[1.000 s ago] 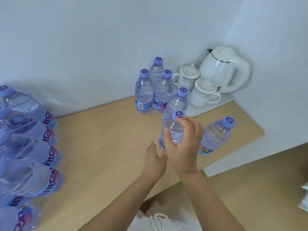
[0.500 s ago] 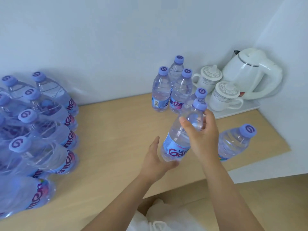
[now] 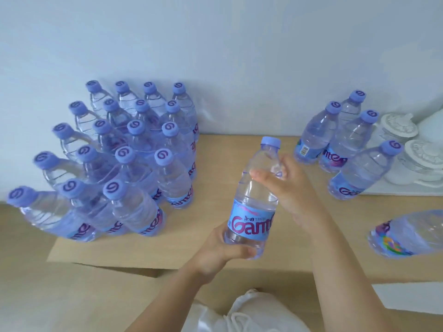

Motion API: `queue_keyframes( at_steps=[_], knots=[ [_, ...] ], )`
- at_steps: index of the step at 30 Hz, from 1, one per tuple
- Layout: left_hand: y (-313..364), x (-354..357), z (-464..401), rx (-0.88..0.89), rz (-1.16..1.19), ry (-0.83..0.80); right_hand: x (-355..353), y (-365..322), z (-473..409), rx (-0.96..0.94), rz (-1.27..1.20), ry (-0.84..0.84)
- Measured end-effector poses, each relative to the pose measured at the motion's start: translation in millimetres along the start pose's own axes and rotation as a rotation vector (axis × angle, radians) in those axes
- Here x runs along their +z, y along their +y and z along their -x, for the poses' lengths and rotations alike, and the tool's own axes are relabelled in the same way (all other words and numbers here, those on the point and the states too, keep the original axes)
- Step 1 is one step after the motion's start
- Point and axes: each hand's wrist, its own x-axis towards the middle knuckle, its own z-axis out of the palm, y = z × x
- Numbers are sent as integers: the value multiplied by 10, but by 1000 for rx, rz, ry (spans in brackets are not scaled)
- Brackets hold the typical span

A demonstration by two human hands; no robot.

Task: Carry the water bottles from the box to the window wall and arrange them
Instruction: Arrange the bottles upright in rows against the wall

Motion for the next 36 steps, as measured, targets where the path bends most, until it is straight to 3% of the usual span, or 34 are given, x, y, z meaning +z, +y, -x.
queue_keyframes(
  at_steps=[4, 9, 12, 32, 36],
  knots=[
    [-83, -293, 280, -49, -7, 97, 468, 55, 98, -25, 56, -46],
    [-311, -577, 510, -79, 29, 408, 978, 232, 239, -43, 185, -55],
    [-464, -694, 625, -84, -60, 500, 1223, 337, 282, -64, 231, -43],
    [-524, -992, 638, -53, -169, 503, 1716, 586, 278, -176, 256, -9],
    [-560, -838, 712, -111, -331, 462, 1726, 567, 318, -188, 283, -39]
  ],
)
